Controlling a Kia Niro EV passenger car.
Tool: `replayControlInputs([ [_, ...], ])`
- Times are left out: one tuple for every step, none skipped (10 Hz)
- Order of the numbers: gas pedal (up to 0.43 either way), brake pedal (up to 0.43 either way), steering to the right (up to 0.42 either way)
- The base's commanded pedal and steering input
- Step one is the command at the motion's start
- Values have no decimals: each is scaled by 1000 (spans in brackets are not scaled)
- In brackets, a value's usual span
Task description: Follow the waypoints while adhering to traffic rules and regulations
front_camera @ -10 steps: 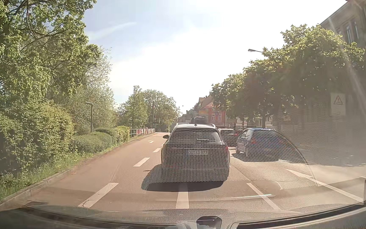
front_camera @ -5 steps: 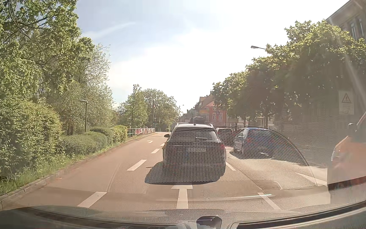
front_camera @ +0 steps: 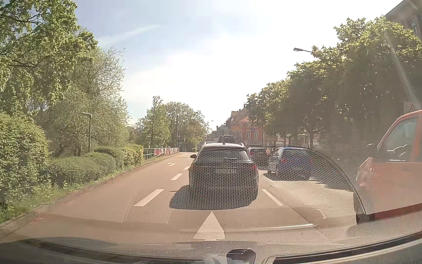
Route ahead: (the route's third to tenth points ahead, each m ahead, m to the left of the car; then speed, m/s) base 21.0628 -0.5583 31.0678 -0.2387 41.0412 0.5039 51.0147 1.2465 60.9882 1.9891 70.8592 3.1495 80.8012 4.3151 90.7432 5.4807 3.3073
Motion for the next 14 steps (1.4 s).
replayControlInputs([
  [220,0,-12],
  [209,0,-12],
  [209,0,-12],
  [209,0,-12],
  [169,0,-12],
  [138,0,-12],
  [110,0,-12],
  [110,0,-12],
  [110,0,-11],
  [110,0,-9],
  [110,0,-9],
  [110,0,-9],
  [110,0,-8],
  [110,0,-9],
])
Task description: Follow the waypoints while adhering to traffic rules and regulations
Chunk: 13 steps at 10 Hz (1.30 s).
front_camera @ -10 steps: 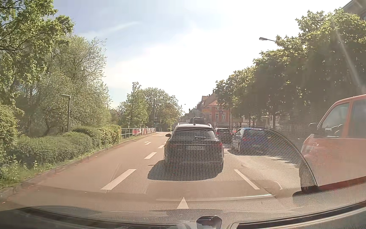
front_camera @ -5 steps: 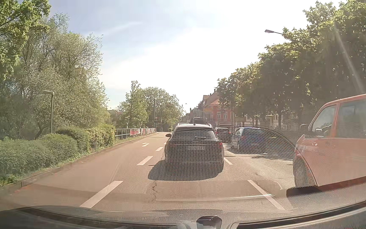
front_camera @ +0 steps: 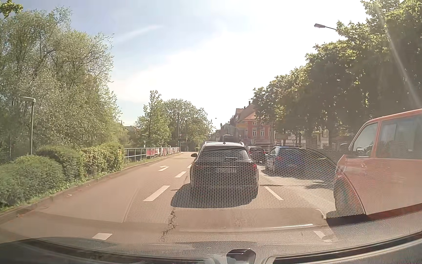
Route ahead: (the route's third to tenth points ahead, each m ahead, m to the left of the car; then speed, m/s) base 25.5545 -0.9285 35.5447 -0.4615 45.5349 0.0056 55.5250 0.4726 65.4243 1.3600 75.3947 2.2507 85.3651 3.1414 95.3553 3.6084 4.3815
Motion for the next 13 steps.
replayControlInputs([
  [110,0,-9],
  [110,0,-9],
  [110,0,-9],
  [110,0,-9],
  [110,0,-9],
  [110,0,-9],
  [110,0,-9],
  [118,0,-7],
  [118,0,-6],
  [118,0,-6],
  [118,0,-6],
  [118,0,-6],
  [118,0,-6],
])
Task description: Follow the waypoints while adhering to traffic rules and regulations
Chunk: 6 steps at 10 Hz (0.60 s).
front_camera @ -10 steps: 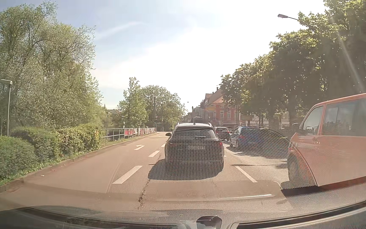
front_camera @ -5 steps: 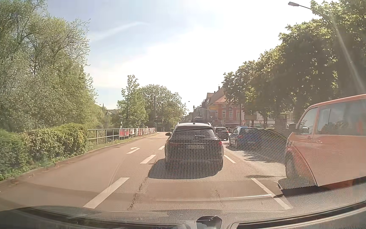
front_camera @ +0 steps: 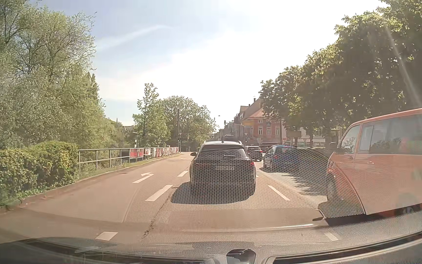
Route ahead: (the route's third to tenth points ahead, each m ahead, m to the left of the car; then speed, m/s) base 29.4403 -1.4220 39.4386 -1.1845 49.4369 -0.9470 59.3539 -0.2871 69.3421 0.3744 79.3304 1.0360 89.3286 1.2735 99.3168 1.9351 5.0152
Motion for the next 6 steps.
replayControlInputs([
  [118,0,-6],
  [118,0,-6],
  [118,0,-6],
  [118,0,-6],
  [118,0,-6],
  [118,0,-6],
])
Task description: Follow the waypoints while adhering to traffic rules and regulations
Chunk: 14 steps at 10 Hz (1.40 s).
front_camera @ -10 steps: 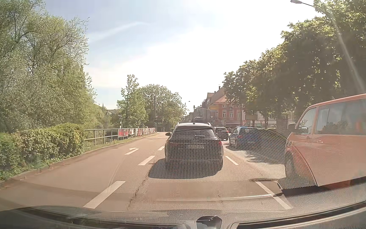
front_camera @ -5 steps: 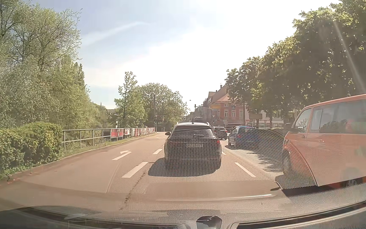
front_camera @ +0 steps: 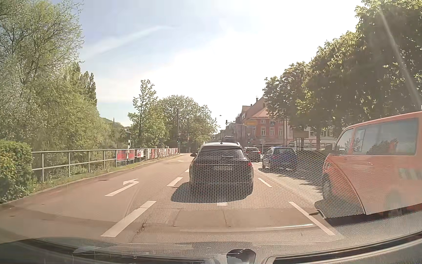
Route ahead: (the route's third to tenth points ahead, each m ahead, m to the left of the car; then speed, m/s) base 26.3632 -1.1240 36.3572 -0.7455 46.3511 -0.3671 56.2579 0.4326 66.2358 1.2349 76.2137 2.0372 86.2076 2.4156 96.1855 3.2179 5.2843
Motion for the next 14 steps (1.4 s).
replayControlInputs([
  [118,0,-6],
  [118,0,-6],
  [118,0,-6],
  [118,0,-6],
  [118,0,-6],
  [118,0,-6],
  [118,0,-6],
  [118,0,-6],
  [118,0,-6],
  [118,0,-6],
  [118,0,-6],
  [118,0,-5],
  [118,0,-5],
  [118,0,-5],
])
